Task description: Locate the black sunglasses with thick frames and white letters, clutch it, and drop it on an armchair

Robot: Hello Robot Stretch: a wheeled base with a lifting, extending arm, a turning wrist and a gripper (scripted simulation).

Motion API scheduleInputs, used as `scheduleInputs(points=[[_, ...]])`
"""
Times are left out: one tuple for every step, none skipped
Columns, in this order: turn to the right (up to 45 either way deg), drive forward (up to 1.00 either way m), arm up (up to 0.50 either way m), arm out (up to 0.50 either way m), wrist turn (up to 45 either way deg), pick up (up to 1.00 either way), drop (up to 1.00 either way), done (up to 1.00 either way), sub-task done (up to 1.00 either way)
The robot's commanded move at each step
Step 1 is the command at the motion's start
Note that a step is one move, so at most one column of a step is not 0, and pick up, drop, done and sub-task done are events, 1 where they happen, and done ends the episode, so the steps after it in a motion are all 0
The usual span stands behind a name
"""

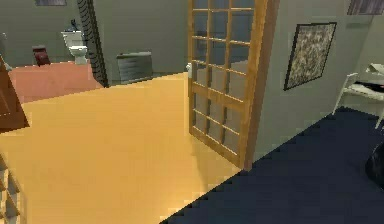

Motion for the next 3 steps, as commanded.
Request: scheduleInputs(points=[[-3.0,0.0,0.0,0.0,0.0,0.0,0.0,0.0,0.0],[45.0,0.0,0.0,0.0,0.0,0.0,0.0,0.0,0.0],[45.0,0.0,0.0,0.0,0.0,0.0,0.0,0.0,0.0]])
